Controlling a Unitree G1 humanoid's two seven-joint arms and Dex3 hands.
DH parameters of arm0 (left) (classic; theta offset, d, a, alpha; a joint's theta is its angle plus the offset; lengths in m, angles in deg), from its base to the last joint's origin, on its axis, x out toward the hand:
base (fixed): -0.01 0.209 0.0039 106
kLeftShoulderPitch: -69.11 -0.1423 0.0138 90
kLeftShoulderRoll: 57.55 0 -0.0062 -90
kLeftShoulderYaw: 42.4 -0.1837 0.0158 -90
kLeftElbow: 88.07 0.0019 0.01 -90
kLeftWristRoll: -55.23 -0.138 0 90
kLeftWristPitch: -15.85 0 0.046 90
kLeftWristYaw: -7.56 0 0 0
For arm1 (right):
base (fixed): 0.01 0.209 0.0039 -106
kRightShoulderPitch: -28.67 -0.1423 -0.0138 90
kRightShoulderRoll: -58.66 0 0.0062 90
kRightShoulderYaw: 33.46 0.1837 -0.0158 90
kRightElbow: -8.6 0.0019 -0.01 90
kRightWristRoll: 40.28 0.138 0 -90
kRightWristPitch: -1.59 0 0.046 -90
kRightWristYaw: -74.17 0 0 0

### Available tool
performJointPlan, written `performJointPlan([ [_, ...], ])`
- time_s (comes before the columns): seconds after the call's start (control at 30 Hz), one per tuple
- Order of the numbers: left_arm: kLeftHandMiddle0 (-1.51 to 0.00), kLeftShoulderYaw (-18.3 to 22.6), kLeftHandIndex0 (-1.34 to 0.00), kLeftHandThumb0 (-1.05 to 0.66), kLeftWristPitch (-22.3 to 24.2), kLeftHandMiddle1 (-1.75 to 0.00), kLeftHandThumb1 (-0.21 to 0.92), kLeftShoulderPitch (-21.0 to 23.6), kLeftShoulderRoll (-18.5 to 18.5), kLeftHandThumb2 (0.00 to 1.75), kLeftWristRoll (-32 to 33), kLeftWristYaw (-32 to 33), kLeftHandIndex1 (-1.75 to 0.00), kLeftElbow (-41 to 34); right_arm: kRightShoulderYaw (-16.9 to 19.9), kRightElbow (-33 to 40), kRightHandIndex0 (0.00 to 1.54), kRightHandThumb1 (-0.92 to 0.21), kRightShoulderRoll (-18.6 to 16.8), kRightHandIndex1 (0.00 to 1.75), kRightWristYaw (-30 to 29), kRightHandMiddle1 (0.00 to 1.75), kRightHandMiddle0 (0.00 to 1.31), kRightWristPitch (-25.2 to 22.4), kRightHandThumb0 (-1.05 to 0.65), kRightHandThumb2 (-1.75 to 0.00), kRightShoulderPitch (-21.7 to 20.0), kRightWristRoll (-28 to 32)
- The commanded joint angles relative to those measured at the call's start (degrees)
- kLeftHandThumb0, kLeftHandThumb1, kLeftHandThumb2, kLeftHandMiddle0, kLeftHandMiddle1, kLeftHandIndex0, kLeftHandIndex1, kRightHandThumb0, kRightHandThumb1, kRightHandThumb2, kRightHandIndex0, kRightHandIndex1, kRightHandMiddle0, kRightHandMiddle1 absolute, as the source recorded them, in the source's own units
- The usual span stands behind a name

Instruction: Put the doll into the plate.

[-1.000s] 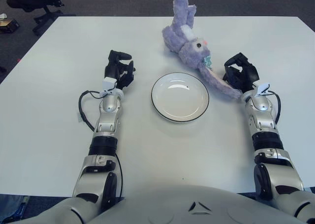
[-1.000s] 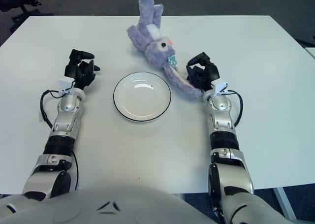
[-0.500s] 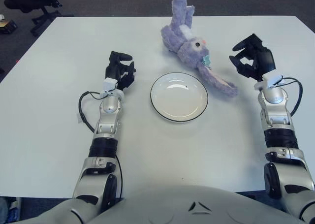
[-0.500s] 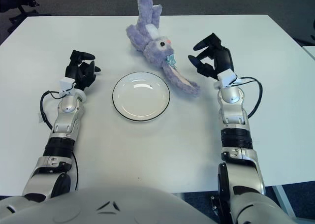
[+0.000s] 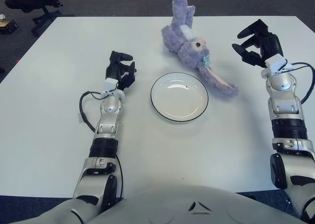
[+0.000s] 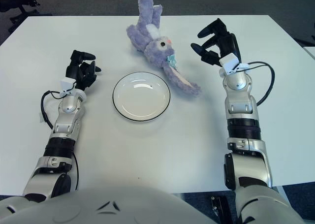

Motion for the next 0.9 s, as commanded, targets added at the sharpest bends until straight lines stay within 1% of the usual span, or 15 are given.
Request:
performJointPlan([
  [0.0, -0.48, 0.0, -0.22, -0.34, 0.3, -1.58, 0.92, -0.3, -0.1, 0.5, -0.6, 0.7, -1.73, 0.5, -1.3, 0.3, 0.33, -0.92, 0.7, 0.96, -0.2, 1.0, 0.18, -1.3, -0.55, -0.26, -2.1, -1.7],
  [0.07, -0.48, -0.1, -0.22, -0.34, 0.2, -1.58, 0.92, -0.1, -0.1, 0.5, -0.7, 0.7, -1.73, 0.8, -2.8, 0.5, 0.33, -0.92, 1.1, 0.94, 0.1, 0.98, 0.18, -2.4, -0.56, -0.26, -4.1, -3.5],
  [0.17, -0.48, -0.2, -0.22, -0.34, 0.2, -1.58, 0.92, -0.1, -0.1, 0.5, -0.8, 0.9, -1.73, 0.9, -4.1, 0.0, 0.35, -0.92, 1.8, 0.78, 0.6, 0.95, 0.19, -2.6, -0.59, -0.27, -5.2, -5.0],
  [0.23, -0.48, -0.3, -0.22, -0.34, 0.2, -1.58, 0.92, -0.1, -0.1, 0.5, -0.8, 0.9, -1.73, 0.9, -4.4, -0.2, 0.37, -0.92, 2.0, 0.63, 0.7, 0.93, 0.19, -2.7, -0.61, -0.28, -5.3, -5.3],
  [0.43, -0.48, -0.3, -0.22, -0.34, 0.2, -1.58, 0.92, -0.1, -0.1, 0.5, -0.8, 1.0, -1.73, 1.0, -4.6, -0.3, 0.38, -0.92, 2.1, 0.56, 0.6, 0.92, 0.19, -2.8, -0.63, -0.29, -5.5, -5.3],
  [0.47, -0.48, -0.4, -0.22, -0.34, 0.4, -1.58, 0.92, -0.1, 0.0, 0.5, -0.9, 1.1, -1.73, 0.9, -6.1, -2.1, 0.38, -0.92, 2.3, 0.55, 2.0, 0.92, 0.19, -1.8, -0.63, -0.29, -6.9, -5.7],
  [0.5, -0.48, -0.5, -0.22, -0.34, 0.5, -1.58, 0.92, -0.1, 0.0, 0.5, -1.1, 1.2, -1.73, 0.9, -7.2, -3.4, 0.38, -0.92, 2.5, 0.51, 3.0, 0.9, 0.18, -1.1, -0.64, -0.29, -8.0, -6.1],
  [0.57, -0.48, -0.7, -0.22, -0.34, 0.6, -1.58, 0.92, -0.1, 0.2, 0.5, -1.2, 1.3, -1.73, 0.8, -8.5, -5.3, 0.4, -0.92, 2.7, 0.32, 4.1, 0.85, 0.14, -0.1, -0.68, -0.3, -9.5, -6.5],
  [0.63, -0.48, -0.8, -0.22, -0.34, 0.8, -1.58, 0.92, -0.1, 0.2, 0.5, -1.3, 1.4, -1.73, 0.6, -9.5, -7.1, 0.41, -0.92, 2.6, 0.24, 4.2, 0.8, 0.13, 0.5, -0.69, -0.31, -10.7, -7.0],
  [0.7, -0.48, -0.8, -0.22, -0.34, 1.0, -1.58, 0.92, -0.1, 0.2, 0.5, -1.4, 1.4, -1.73, 0.4, -10.3, -8.5, 0.43, -0.92, 2.6, 0.14, 4.1, 0.67, 0.14, 1.1, -0.7, -0.31, -11.7, -7.5],
  [0.87, -0.48, -0.9, -0.22, -0.34, 1.1, -1.58, 0.92, -0.1, 0.2, 0.49, -1.4, 1.5, -1.73, 0.4, -10.7, -9.8, 0.44, -0.92, 2.7, 0.07, 3.8, 0.59, 0.16, 1.9, -0.71, -0.31, -12.3, -7.5],
])
